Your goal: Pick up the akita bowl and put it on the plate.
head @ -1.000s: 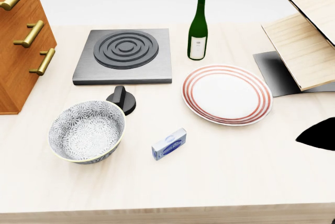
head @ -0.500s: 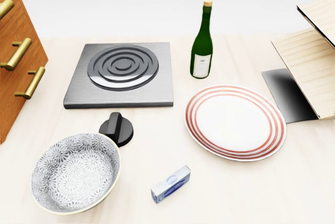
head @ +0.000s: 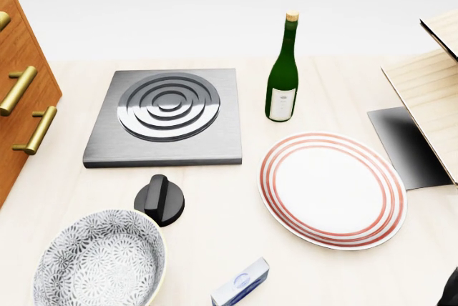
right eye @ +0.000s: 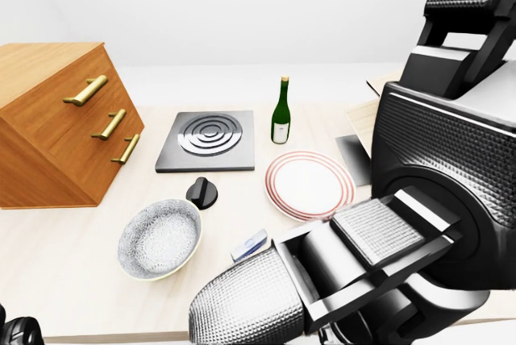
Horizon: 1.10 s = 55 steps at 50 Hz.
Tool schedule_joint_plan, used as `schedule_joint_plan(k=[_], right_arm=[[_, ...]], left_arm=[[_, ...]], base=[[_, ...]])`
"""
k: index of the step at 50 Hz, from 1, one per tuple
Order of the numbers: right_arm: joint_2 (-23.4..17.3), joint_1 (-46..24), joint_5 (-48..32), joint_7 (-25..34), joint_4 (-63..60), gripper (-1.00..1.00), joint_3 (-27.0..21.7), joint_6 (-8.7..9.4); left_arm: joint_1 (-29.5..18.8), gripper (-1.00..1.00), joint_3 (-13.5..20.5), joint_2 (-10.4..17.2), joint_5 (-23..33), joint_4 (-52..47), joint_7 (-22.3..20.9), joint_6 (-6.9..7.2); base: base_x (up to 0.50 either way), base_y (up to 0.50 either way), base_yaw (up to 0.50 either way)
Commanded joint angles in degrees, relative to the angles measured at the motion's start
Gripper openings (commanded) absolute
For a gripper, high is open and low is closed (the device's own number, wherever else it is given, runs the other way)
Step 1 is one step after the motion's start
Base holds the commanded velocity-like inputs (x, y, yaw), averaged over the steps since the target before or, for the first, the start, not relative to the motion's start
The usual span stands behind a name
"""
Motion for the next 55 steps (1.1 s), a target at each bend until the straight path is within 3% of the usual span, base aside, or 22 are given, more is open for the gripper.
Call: schedule_joint_plan(k=[1,25,37,47,55], right_arm=[[4.6,-0.4,-9.6,8.2,-0.2,1.0,4.0,0.0],[12.2,5.3,-17.3,19.4,3.6,1.0,11.1,0.0],[12.3,6.3,-17.4,23.2,6.6,1.0,13.3,0.0],[15.5,5.7,-17.4,23.9,10.9,1.0,13.0,0.0],[14.5,5.2,-17.7,26.4,16.6,1.0,14.0,0.0]], left_arm=[[0.0,1.0,0.4,0.7,-0.9,0.1,0.0,0.0],[-0.3,1.0,0.3,1.1,-1.2,0.5,0.0,0.0],[-0.6,1.0,0.5,1.5,-1.7,0.7,0.0,0.0],[-0.6,1.0,0.5,1.5,-2.2,1.3,0.0,0.0],[-0.6,1.0,0.3,1.5,-1.6,2.0,0.0,0.0]], base=[[0.0,0.0,0.0],[0.0,0.0,0.0],[0.0,0.0,0.0],[0.0,0.0,0.0],[0.0,0.0,0.0]])
